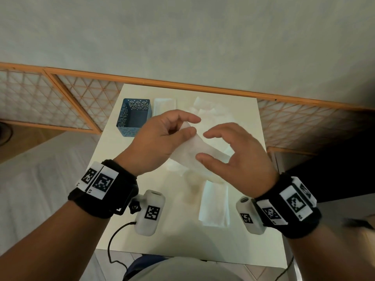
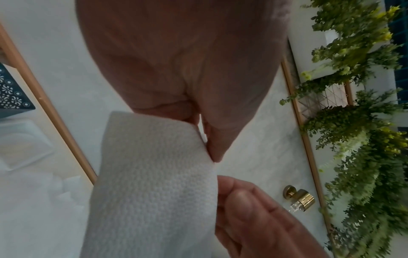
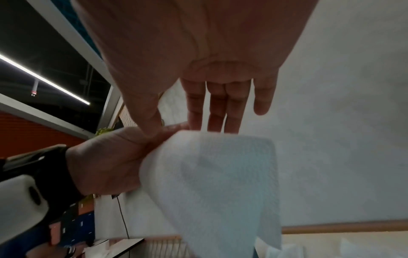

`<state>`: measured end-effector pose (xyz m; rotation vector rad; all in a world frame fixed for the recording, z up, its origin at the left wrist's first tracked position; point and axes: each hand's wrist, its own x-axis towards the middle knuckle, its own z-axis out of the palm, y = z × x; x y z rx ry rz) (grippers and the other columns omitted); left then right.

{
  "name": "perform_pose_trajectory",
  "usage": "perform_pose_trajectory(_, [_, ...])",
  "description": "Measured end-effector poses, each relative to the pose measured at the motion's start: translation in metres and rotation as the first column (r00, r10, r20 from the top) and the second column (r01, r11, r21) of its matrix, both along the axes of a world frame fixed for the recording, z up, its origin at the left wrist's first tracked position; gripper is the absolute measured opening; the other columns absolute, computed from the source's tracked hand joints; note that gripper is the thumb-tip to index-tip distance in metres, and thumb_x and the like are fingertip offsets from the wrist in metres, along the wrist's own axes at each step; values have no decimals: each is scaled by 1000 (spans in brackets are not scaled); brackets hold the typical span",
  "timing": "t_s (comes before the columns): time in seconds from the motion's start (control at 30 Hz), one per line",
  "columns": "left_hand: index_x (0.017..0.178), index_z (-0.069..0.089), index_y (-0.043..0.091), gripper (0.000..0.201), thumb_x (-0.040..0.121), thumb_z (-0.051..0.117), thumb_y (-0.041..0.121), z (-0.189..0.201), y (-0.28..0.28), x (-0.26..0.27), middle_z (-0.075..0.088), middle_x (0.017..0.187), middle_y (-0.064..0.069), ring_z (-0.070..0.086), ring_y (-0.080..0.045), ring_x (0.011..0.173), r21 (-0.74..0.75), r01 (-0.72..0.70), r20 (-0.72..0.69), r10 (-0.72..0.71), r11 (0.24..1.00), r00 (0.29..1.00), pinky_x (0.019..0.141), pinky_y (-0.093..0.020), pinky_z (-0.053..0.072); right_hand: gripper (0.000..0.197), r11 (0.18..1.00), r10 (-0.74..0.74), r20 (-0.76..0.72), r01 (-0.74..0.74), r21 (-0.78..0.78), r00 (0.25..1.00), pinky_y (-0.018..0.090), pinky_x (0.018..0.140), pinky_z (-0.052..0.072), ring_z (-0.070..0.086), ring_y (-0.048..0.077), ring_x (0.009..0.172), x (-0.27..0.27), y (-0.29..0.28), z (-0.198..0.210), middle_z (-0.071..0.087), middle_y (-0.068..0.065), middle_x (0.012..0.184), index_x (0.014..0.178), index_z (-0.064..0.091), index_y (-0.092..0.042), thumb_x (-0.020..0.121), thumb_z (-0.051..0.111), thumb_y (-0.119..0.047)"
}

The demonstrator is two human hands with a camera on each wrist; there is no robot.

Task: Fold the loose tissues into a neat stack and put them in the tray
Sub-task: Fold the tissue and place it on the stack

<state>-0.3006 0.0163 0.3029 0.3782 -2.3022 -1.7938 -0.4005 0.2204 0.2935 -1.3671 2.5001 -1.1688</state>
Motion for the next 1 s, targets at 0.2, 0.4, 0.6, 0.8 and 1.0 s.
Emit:
perform_pose_trajectory(0.2, [124,73,20,34,92,80,9,1,-1,4,70,102,-22,66,-23,83,21,115,40,-116,993,992,82,-37,59,13,999,-38,240,32,29,970,30,81,53,66,8,92,2,-6,-14,72,-13,95,107,72,-25,97,71,-31])
perform_pose_trajectory(0.4, [98,78,38,12,92,80,27,-14,-8,1,62,103,3,59,-9,88,-274,78,80,-58,959,995,83,-17,48,9,999,-41,324,27,47,945,37,72,53,66,13,83,5,-3,-27,71,-10,86,98,72,-26,101,65,-31])
perform_pose_trajectory(0.6, [106,75,21,11,98,75,28,-34,-6,-13,75,105,-2,69,-13,93,-55,83,153,-74,995,985,85,-20,51,11,994,-104,439,113,4,892,23,65,49,64,10,80,7,9,-51,69,-10,88,101,67,-21,106,58,-24])
perform_pose_trajectory(0.8, [110,68,17,40,84,86,43,-108,6,-22,81,101,4,77,-19,100,302,-45,432,-94,952,897,106,-42,55,7,894,-305,794,445,50,525,29,66,56,70,12,77,9,22,-107,78,-2,89,103,70,-16,102,64,-19])
perform_pose_trajectory(1.0, [87,65,12,16,94,78,20,-201,52,-13,74,85,-3,76,-16,78,351,-91,626,-162,932,763,81,-32,59,8,752,-462,867,601,270,188,45,76,58,69,24,79,23,41,-188,76,8,91,98,72,-11,96,70,-19])
